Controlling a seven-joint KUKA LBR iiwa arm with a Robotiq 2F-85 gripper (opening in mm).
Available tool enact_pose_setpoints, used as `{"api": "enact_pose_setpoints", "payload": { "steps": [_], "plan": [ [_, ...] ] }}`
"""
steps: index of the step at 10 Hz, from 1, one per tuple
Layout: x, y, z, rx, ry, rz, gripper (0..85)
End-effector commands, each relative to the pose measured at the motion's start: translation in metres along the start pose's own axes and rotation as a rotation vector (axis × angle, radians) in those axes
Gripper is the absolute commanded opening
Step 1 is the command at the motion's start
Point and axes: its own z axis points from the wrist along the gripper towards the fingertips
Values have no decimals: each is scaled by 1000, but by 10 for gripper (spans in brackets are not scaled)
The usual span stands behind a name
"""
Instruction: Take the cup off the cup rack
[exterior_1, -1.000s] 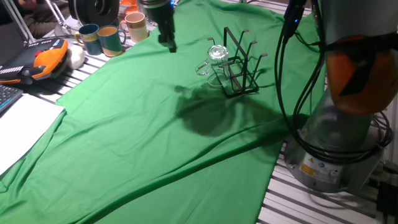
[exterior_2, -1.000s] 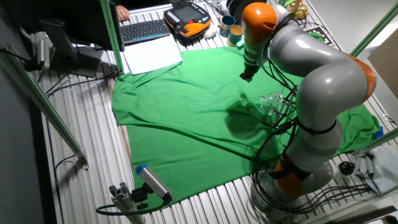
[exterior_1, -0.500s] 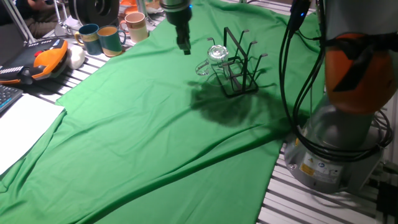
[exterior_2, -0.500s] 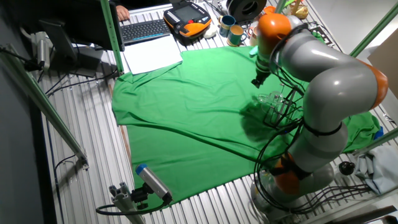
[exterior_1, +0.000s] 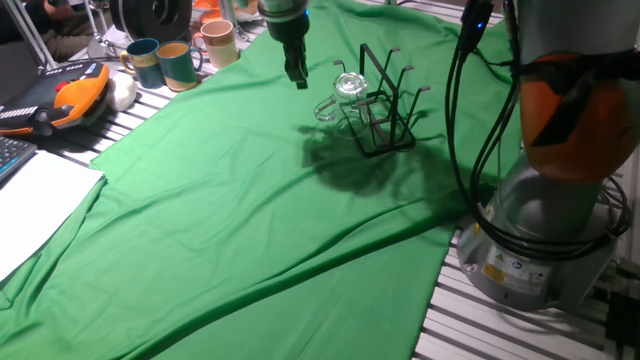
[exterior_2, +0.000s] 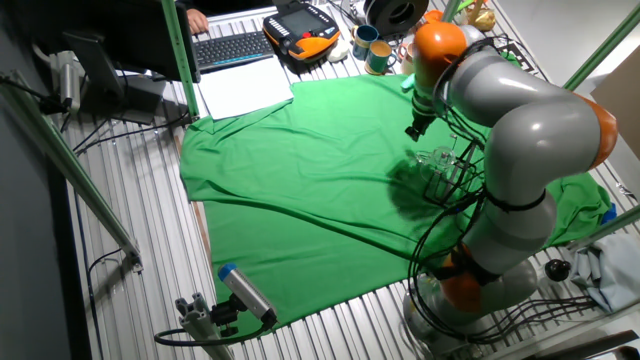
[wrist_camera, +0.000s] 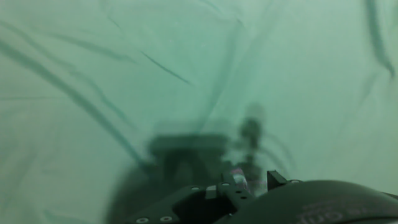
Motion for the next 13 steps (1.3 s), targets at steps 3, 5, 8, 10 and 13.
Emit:
{"api": "enact_pose_setpoints", "payload": {
  "steps": [3, 5, 8, 10, 13],
  "plan": [
    [2, 1, 12, 1, -1, -5, 340],
    [6, 0, 13, -23, 6, -3, 340],
    [1, 3, 5, -25, 59, 31, 170],
    [1, 3, 5, -10, 107, 65, 340],
    [2, 3, 7, -1, 133, 40, 340]
  ]
}}
